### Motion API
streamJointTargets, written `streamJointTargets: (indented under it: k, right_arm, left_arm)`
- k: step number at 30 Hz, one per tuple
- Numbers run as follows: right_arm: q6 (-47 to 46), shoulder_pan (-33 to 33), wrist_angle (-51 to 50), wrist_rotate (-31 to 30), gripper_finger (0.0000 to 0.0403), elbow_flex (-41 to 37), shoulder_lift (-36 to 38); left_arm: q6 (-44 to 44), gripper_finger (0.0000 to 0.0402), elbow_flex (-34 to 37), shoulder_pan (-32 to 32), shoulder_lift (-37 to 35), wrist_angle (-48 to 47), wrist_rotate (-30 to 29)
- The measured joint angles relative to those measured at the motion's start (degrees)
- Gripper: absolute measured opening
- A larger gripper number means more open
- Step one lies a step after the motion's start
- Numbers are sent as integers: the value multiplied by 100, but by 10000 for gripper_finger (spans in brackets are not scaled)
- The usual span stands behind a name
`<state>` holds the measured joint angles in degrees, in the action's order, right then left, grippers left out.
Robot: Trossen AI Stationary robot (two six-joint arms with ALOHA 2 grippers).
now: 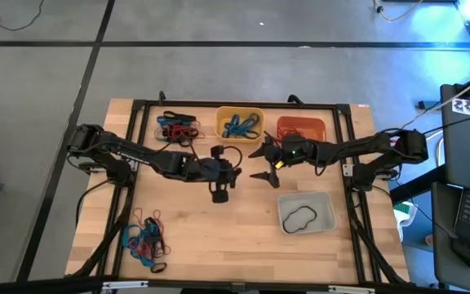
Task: Sort rubber bands into baskets
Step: Put the black rubber band into the white bin
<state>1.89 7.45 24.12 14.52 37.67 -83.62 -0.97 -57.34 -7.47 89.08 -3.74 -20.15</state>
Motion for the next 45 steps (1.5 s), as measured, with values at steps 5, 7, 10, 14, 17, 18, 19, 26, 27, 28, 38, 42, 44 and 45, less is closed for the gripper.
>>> streamJointTargets:
  k: [5, 7, 10, 14, 17, 18, 19, 26, 27, 28, 38, 42, 44, 45]
  right_arm:
    - [-4, -257, 534, -188, 349, 0, -280]
    - [-4, -345, 752, -324, 349, 0, -413]
    - [-9, -445, 1152, -444, 348, 0, -630]
    - [-9, -551, 1856, -462, 348, 0, -891]
    - [-32, -615, 2305, -540, 348, 3, -1021]
    - [-45, -640, 2401, -540, 348, 4, -1048]
    - [-57, -648, 2480, -540, 348, 4, -1078]
    - [-196, -724, 2594, -547, 331, 217, -1231]
    - [-206, -722, 2585, -549, 320, 241, -1242]
    - [-206, -722, 2567, -551, 305, 265, -1257]
    - [-95, -709, 2398, -555, 73, 291, -1274]
    - [153, -707, 2278, -558, 9, 291, -1274]
    - [164, -707, 2270, -560, 17, 291, -1274]
    - [169, -707, 2265, -560, 21, 291, -1274]
  left_arm:
    - [-105, 7, 0, 1, 0, 513, -10]
    - [-158, 4, 0, 1, 0, 637, -10]
    - [-228, 4, 0, 1, 0, 774, -10]
    - [-267, 10, 0, 23, 0, 1018, -8]
    - [-268, 11, 0, 71, 0, 1122, -10]
    - [-264, 9, 0, 96, 0, 1145, -10]
    - [-249, 8, 0, 126, 0, 1180, -9]
    - [-86, 8, 83, 296, 0, 1572, -10]
    - [-88, 11, 83, 307, 0, 1576, -10]
    - [-90, 13, 83, 313, 0, 1568, -10]
    - [-114, 21, 92, 313, 0, 1593, -8]
    - [-187, 21, 92, 313, 0, 1606, -4]
    - [-199, 24, 92, 311, 0, 1625, 2]
    - [-197, 28, 92, 311, 0, 1632, 5]
